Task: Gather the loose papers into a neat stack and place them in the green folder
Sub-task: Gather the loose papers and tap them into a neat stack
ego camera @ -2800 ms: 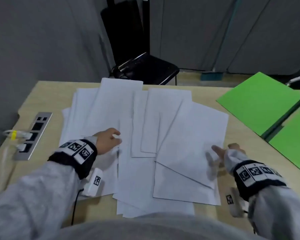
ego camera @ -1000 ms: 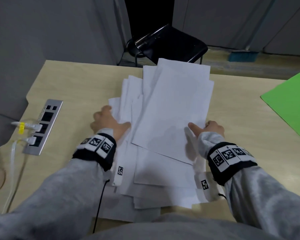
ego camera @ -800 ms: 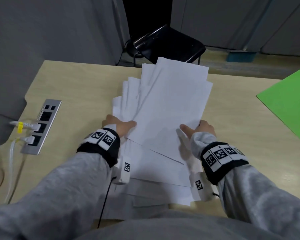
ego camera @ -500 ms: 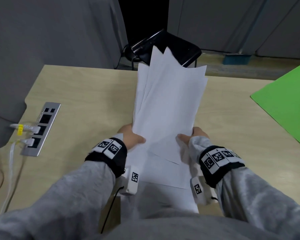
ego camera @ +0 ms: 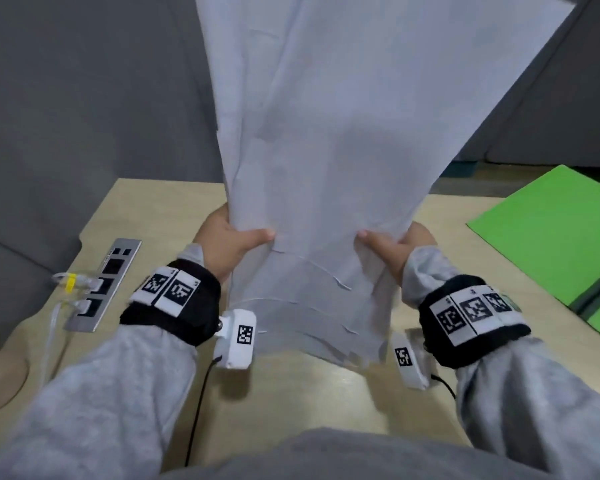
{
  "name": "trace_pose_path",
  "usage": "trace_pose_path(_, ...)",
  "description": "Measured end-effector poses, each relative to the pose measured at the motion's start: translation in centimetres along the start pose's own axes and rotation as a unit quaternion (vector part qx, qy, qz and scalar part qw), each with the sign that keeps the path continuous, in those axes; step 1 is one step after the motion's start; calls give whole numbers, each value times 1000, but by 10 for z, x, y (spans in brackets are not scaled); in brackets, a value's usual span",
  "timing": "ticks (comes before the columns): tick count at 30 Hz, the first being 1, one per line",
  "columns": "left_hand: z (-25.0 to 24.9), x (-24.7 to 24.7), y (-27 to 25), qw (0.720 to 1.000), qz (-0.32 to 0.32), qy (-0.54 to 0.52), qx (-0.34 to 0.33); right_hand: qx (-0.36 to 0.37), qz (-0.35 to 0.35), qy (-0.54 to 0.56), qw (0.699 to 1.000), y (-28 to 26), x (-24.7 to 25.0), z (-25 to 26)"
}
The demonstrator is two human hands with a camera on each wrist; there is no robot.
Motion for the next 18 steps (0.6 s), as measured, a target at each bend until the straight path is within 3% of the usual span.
trace_pose_path(3, -37, -3, -9, 996, -45, 10, -72, 106, -54, -2, 993, -18, 16, 36)
trace_pose_path(8, -75, -1, -34, 982, -67, -26, -176, 202, -112, 49, 972, -44, 35, 62)
trace_pose_path(12, -70, -3, -43, 982, -60, -5, -180, 177, -101, 75, 976, -49, 31, 54)
trace_pose_path(15, -64, -9, -49, 981, -105, 19, -164, 141, -97, 65, 983, -54, 26, 46)
trace_pose_path(18, -77, -6, -55, 968, -141, 27, -204, 167, -127, 74, 975, -60, 32, 54)
Point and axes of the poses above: each hand's wrist, its own y-axis towards the middle knuckle, its own x-axis out of the back of the hand, z = x × y, the point moved 2 cm from there along y, towards the middle knuckle, and after that the axes turned 2 degrees about -z, right-handed, at the moved point
